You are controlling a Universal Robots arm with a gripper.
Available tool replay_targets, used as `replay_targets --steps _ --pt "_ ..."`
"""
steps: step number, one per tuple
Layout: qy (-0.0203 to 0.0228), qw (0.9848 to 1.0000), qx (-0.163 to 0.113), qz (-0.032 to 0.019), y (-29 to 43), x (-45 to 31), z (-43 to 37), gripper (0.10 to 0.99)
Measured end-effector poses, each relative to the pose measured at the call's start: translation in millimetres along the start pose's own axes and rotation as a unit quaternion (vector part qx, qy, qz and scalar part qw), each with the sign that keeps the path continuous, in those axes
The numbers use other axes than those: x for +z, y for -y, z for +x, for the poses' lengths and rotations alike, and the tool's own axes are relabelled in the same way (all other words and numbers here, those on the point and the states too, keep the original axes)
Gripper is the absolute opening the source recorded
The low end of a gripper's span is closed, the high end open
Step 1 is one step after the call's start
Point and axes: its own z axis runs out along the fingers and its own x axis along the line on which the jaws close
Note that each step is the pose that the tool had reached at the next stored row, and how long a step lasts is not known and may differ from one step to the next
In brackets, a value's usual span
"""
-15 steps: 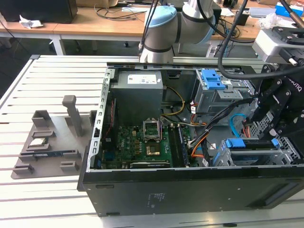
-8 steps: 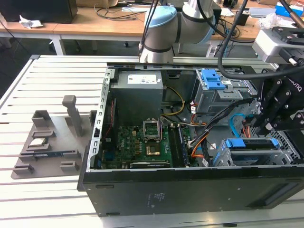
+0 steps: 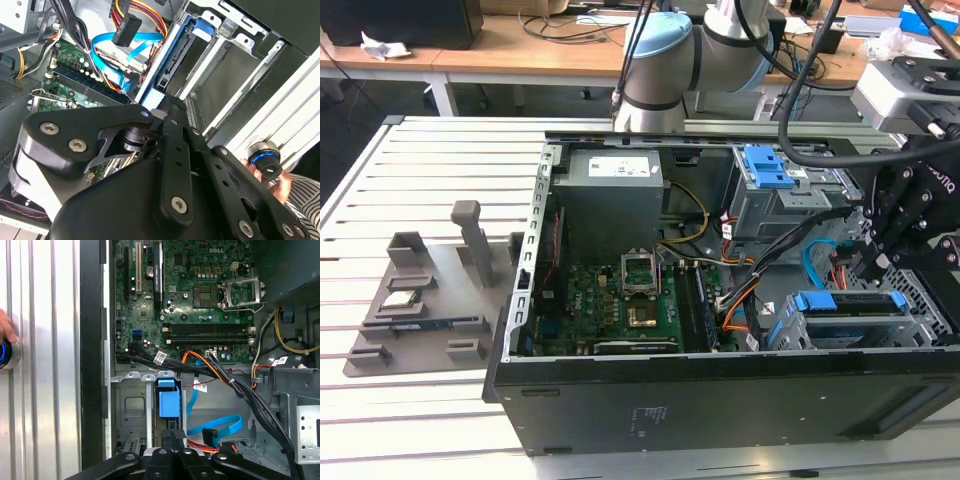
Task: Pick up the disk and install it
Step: 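Insert the first disk wire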
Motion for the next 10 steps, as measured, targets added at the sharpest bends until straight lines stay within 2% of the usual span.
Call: replay_targets --steps 2,6,10 --pt "0.0000 1.0000 0.000 0.0000 0.0 0.0 0.0 0.106" --pt "0.0000 1.0000 0.000 0.0000 16.9 -0.6 -3.9 0.106" --pt "0.0000 1.0000 0.000 0.0000 24.2 -0.9 -6.5 0.106"
